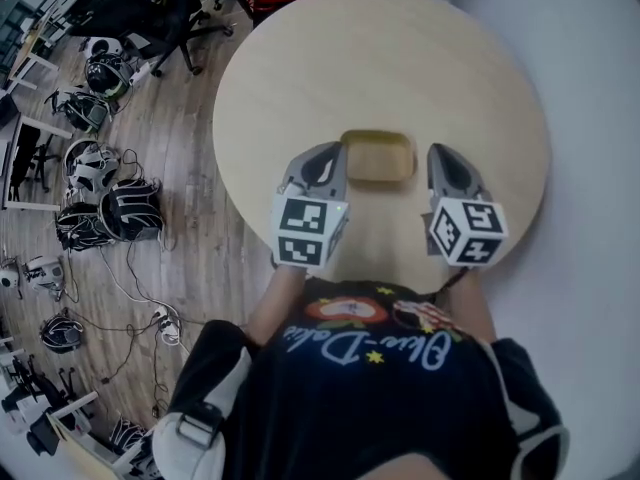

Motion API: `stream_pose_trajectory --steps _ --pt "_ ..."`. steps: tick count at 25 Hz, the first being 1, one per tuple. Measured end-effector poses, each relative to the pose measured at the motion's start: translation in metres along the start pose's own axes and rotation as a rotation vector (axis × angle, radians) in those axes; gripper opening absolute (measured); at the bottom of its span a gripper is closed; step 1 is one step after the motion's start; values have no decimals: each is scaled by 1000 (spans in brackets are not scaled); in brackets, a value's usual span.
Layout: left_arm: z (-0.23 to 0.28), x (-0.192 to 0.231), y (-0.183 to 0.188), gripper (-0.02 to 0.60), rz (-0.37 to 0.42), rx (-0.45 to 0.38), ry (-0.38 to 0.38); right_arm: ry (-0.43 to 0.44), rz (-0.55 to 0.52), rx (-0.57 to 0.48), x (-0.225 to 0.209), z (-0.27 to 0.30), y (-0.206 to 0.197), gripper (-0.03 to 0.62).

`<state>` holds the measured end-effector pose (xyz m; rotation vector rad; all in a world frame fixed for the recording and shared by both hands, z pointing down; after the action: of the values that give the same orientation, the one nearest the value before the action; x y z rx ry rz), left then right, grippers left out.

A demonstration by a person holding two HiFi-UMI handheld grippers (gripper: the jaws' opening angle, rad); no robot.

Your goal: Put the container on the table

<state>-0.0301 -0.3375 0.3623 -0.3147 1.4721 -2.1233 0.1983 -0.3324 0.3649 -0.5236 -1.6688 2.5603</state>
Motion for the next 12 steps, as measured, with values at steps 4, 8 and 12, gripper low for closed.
stream_pose_trajectory --steps 4,8,12 --pt "-9 -3 5 0 6 -12 9 11 -14 -12 7 -8 6 0" --pt "-15 -2 5 0 8 -15 15 15 -18 -21 10 -11 7 0" --pt "-15 -5 1 0 8 -11 20 18 -25 -15 9 -14 4 0"
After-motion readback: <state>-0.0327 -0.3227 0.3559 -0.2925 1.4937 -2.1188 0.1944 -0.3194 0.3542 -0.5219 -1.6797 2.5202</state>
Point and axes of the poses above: the fingertips, and each gripper's own axes: z forward along the fingers, x to its left, y out of its top, the point moved 8 cm from there along -z, backward along the fingers, and after that the axes turned 9 degrees about z, right-handed, at the moved point
